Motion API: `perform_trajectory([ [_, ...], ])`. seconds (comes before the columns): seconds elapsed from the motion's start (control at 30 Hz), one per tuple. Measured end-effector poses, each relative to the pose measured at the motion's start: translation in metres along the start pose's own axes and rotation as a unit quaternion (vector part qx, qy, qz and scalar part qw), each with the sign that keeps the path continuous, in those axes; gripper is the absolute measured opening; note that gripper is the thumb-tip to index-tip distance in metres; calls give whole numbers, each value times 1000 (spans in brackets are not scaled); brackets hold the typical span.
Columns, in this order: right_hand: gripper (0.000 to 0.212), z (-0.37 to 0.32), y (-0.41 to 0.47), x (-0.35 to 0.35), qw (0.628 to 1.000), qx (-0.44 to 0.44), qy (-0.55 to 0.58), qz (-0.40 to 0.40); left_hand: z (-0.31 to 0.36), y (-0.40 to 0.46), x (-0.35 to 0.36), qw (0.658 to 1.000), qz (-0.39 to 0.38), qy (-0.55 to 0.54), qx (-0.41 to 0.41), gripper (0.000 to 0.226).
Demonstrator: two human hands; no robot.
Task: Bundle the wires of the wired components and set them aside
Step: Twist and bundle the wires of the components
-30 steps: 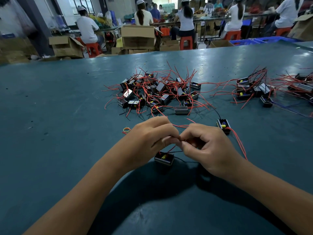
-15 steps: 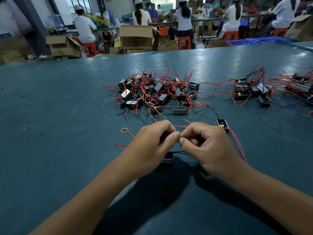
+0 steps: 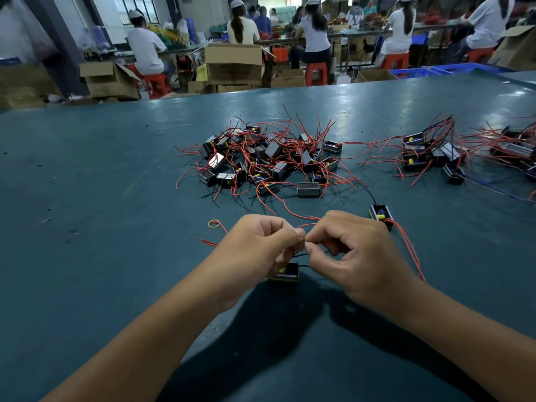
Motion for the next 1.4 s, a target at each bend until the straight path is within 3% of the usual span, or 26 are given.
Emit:
perform_trajectory([
  [0.1, 8, 7, 1, -4, 1000, 23, 10, 12, 23, -2, -7, 990, -2, 110, 84, 26],
  [0.23, 7, 13, 2, -6, 998, 50, 18, 19, 34, -7, -1, 980, -52, 147, 122, 19],
  [0.37, 6, 14, 2, -6, 998, 52, 23, 13, 48, -16, 9, 928, -50, 285, 235, 13],
  [0.73, 6, 13, 0, -3, 998, 40, 48, -7, 60, -21, 7, 860, -50, 326, 390, 16],
  [1.4, 9, 8, 0, 2, 997, 2, 67, -32, 65, -32, 20, 786, -73, 412, 454, 15],
])
Point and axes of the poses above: each hand's wrist, its own y-axis towards the middle knuckle, its own x-axis out of the palm, z = x × y, the point moved 10 cm from there along y, towards the middle knuckle, and after that the axes turned 14 degrees about -y, right-handed, at the moved point
